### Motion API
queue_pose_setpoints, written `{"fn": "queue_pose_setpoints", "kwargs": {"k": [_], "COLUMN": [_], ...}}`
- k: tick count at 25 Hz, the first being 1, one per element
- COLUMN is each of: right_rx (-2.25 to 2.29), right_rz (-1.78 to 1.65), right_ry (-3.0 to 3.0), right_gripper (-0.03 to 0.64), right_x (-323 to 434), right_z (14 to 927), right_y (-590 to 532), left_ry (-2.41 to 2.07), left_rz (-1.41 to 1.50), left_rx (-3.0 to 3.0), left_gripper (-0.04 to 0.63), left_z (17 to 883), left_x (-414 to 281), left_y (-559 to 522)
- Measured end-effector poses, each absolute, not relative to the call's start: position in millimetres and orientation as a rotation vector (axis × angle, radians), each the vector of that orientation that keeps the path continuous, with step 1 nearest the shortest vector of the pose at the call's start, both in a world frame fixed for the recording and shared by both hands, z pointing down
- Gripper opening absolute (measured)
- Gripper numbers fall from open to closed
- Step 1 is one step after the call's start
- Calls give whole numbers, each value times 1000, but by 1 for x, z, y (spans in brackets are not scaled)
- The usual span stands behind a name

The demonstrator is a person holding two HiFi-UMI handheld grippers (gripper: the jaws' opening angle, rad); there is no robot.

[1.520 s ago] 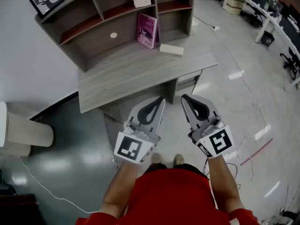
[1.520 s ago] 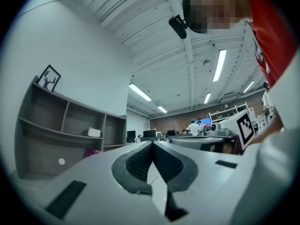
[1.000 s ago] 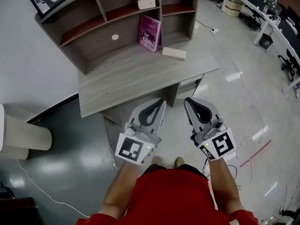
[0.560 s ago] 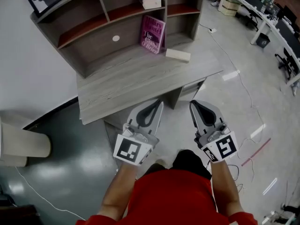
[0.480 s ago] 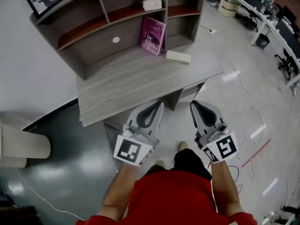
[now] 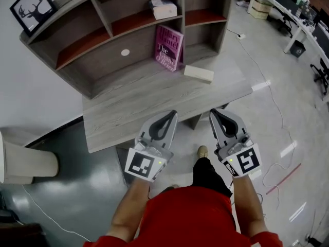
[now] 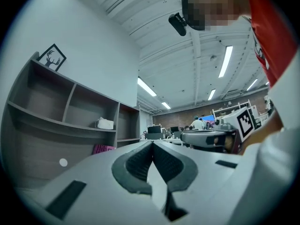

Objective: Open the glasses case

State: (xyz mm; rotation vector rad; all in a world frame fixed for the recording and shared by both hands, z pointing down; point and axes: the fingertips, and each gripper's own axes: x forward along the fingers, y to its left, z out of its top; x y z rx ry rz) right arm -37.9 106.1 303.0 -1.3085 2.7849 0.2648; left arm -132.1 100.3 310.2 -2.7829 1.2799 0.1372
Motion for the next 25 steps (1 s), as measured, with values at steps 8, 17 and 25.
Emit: {"fn": "queue_pose_setpoints", "kwargs": {"k": [8, 17, 25], "right_rx": [-1215, -1110, -1112], "right_rz": [231, 173, 124], "right_ry": [2852, 2914, 2947], "right_gripper": [5, 5, 5], "right_x": [1, 40, 50], "right_z": [319, 335, 350], "right_y": [9, -77, -123], "left_ry": [1410, 1552, 1578], "left_rz": [70, -12, -86], "left_rx": [-2739, -2711, -2726], "left_gripper": [9, 9, 9], "left_z": [331, 354, 381], "left_x": [-94, -57, -51], "left_y": [3, -80, -123]}}
